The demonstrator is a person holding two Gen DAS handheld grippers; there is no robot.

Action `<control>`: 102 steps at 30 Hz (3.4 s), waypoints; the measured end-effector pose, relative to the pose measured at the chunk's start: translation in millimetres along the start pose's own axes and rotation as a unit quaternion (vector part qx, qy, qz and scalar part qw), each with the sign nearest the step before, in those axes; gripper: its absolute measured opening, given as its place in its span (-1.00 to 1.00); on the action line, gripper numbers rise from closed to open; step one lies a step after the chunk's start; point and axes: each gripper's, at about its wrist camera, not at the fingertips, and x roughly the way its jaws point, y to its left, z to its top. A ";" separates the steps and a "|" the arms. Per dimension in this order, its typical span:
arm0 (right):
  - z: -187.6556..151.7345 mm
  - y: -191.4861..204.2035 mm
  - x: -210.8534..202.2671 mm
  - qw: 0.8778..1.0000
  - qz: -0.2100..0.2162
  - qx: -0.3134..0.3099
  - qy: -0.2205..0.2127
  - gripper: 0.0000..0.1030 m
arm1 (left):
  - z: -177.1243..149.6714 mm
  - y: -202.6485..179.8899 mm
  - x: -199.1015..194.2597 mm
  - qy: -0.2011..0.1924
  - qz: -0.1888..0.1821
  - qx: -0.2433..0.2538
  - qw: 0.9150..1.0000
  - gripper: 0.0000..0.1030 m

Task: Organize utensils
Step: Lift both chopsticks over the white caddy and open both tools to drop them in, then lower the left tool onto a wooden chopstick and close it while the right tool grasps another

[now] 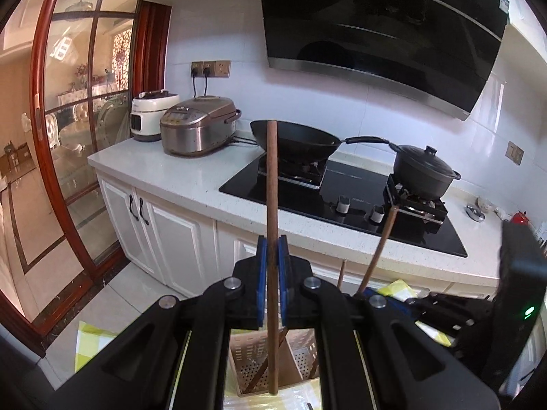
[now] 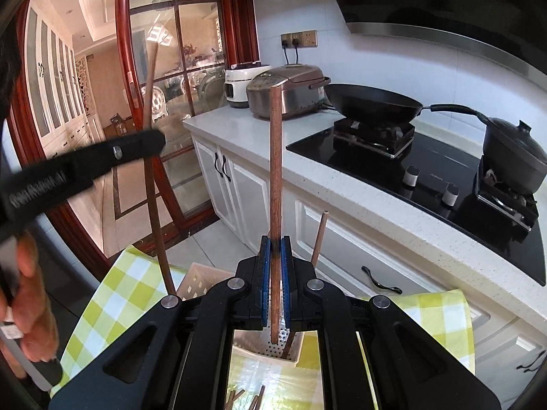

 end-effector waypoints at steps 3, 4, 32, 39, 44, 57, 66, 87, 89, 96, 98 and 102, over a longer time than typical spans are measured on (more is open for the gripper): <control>-3.2 0.4 5.2 1.000 0.002 0.001 0.006 -0.88 | 3.0 -1.1 -1.2 -0.016 0.006 0.000 1.000 -0.88; -4.9 -0.3 7.5 1.000 0.003 0.003 0.010 -0.88 | 2.0 -0.4 1.5 -0.014 0.005 -0.002 1.000 -0.88; -38.2 -26.3 13.6 0.999 -0.015 0.019 0.036 -0.80 | -81.1 26.7 56.8 0.072 0.032 -0.019 0.997 -0.29; -94.2 -44.1 -20.3 0.999 -0.028 0.021 0.041 -0.35 | -116.3 30.4 0.4 0.065 0.024 -0.013 0.998 -0.27; -165.4 -45.5 -26.3 0.996 -0.010 0.044 0.079 -0.32 | -186.6 20.7 -19.1 0.120 0.002 0.007 0.993 -0.28; -241.9 -9.3 -28.4 0.990 0.007 0.033 0.139 -0.32 | -311.1 -14.3 16.9 0.241 -0.035 0.057 0.968 -0.63; -250.5 6.1 -18.6 0.987 0.016 0.013 0.158 -0.32 | -316.6 -20.3 29.8 0.243 -0.017 0.086 0.966 -0.77; -256.5 32.7 19.6 0.982 -0.013 -0.033 0.185 -0.48 | -314.6 14.5 18.5 0.239 0.019 0.036 0.970 -0.86; -255.4 34.4 22.0 0.982 -0.018 -0.040 0.183 -0.53 | -314.9 16.0 19.2 0.240 0.019 0.032 0.970 -0.86; -249.3 36.1 31.5 0.983 -0.019 -0.045 0.176 -0.72 | -312.8 16.8 22.0 0.242 0.026 0.037 0.969 -0.85; -248.3 35.6 32.3 0.983 -0.019 -0.043 0.178 -0.78 | -312.0 16.9 23.5 0.243 0.026 0.038 0.969 -0.85; -248.3 33.7 32.4 0.984 -0.018 -0.038 0.174 -0.83 | -311.1 18.2 25.0 0.245 0.023 0.038 0.969 -0.86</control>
